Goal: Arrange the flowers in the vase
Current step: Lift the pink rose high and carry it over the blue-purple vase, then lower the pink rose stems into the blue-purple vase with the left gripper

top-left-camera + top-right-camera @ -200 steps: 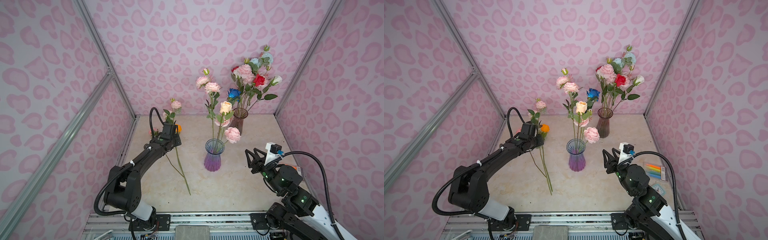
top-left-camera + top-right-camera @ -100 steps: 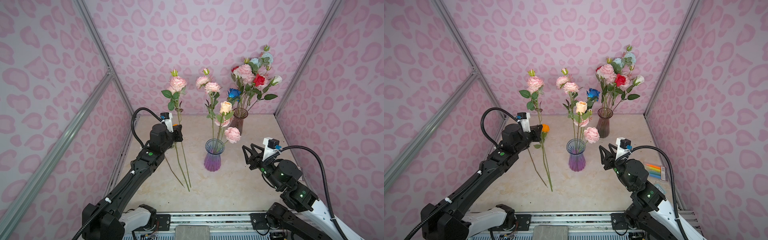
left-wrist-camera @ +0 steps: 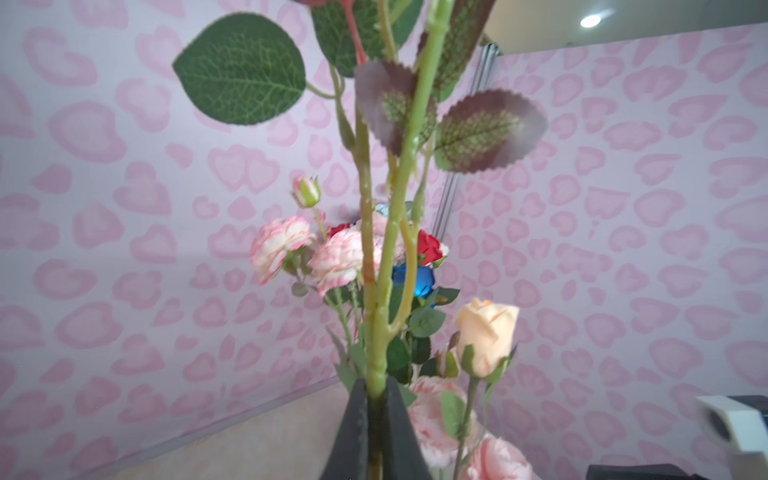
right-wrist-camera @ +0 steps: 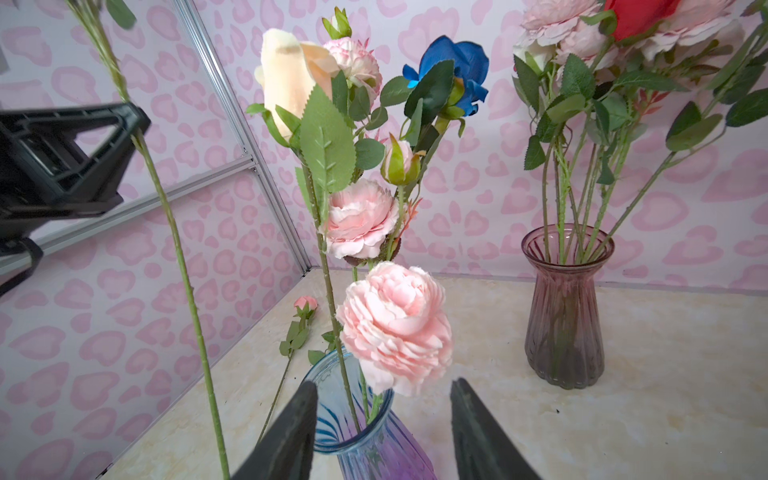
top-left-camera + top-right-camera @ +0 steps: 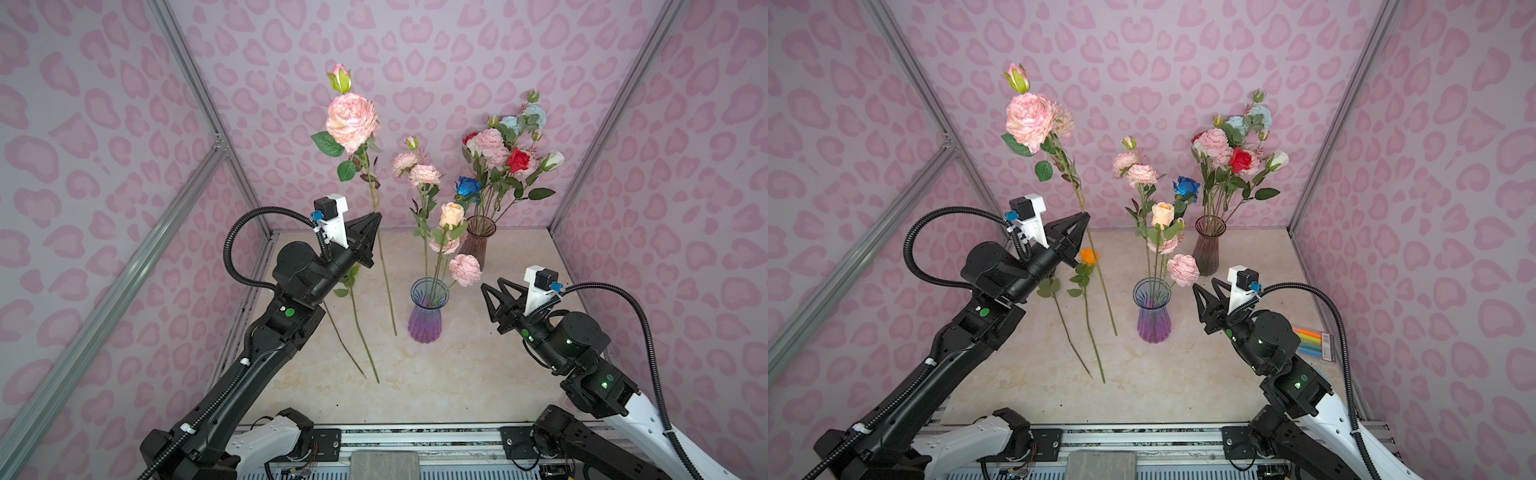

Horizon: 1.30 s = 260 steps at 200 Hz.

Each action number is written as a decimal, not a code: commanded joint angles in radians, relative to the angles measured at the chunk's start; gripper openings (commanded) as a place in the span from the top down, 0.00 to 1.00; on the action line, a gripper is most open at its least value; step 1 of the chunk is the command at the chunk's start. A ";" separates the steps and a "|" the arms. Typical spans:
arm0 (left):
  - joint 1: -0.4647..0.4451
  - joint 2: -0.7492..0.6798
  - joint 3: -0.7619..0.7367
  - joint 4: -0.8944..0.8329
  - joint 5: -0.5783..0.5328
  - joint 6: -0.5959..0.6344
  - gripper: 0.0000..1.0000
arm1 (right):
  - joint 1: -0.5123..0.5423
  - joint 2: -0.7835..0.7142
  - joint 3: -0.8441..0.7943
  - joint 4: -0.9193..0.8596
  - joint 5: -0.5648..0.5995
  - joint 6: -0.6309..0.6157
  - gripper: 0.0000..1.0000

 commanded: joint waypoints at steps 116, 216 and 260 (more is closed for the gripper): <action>-0.089 0.241 0.186 0.272 0.018 0.045 0.97 | 0.001 -0.049 0.003 0.009 0.038 -0.013 0.48; -0.125 0.212 -0.109 0.327 -0.050 0.024 0.97 | 0.001 -0.067 -0.032 0.013 0.054 0.008 0.48; -0.171 0.225 -0.194 0.325 -0.078 0.010 0.97 | 0.001 -0.058 -0.047 0.019 0.057 0.027 0.47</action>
